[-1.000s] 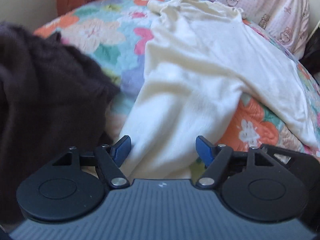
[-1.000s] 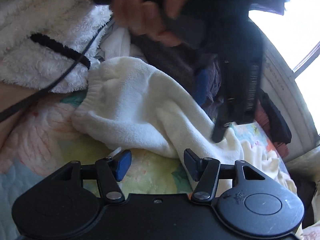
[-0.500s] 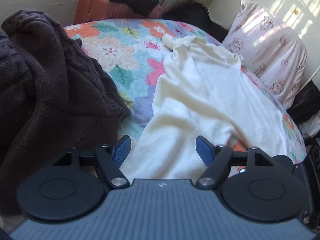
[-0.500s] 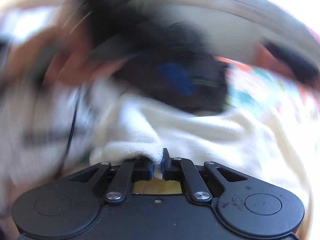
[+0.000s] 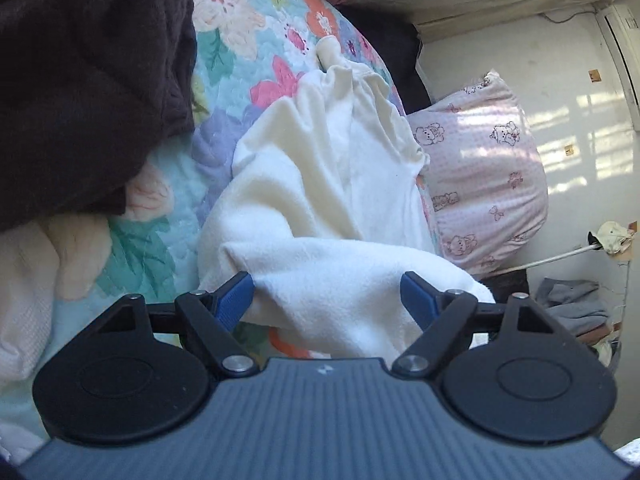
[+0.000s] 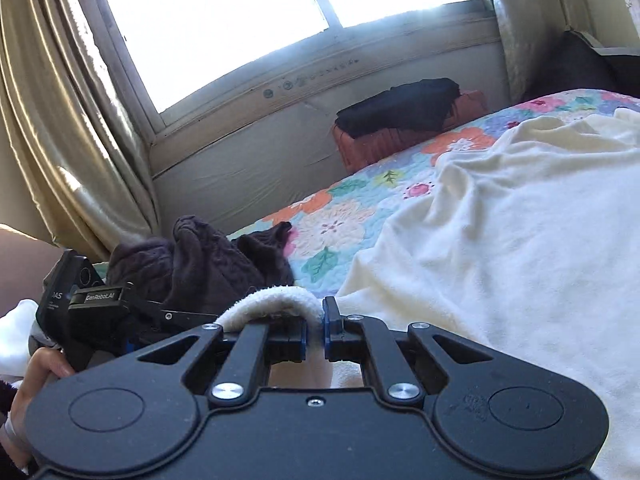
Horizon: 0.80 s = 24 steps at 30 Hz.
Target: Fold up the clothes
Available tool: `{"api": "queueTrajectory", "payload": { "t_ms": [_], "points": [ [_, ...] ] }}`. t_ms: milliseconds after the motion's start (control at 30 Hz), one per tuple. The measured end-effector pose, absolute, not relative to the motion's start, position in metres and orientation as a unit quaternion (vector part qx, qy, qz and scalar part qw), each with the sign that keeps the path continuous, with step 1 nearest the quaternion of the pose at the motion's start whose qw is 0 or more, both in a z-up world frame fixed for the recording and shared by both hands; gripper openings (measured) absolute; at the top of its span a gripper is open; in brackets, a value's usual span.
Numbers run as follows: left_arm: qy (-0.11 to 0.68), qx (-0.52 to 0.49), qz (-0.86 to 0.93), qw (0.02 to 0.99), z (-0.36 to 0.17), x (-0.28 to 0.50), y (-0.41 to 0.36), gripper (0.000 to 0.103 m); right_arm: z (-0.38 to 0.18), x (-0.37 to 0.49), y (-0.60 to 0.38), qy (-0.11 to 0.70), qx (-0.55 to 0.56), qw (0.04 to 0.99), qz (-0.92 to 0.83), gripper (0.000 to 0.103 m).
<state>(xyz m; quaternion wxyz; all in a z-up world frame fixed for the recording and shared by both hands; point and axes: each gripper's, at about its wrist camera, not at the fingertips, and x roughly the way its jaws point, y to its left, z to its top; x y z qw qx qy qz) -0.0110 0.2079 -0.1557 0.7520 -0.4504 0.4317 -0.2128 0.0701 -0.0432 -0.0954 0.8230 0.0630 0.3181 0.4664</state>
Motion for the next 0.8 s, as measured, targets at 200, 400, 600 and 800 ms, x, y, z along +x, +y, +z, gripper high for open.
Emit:
{"api": "queueTrajectory", "payload": {
  "t_ms": [200,400,600,800],
  "points": [
    [0.384,-0.347,-0.196,0.833,-0.122,-0.018,0.201,0.083,-0.096,0.078,-0.028,0.307,0.071,0.84,0.442,0.008],
    [0.308,-0.143,-0.227,0.913,-0.084,-0.039,0.164,0.083,-0.085,0.084,-0.043,0.305,0.097,0.848,0.423,0.008],
    [0.277,-0.046,-0.248,0.927,-0.087,-0.05,0.111,0.083,-0.078,0.089,-0.057,0.31,0.131,0.841,0.424,0.009],
    [0.239,-0.016,-0.259,0.936,-0.088,-0.059,0.091,0.086,-0.074,0.091,-0.069,0.316,0.162,0.834,0.422,0.009]
  ]
}}
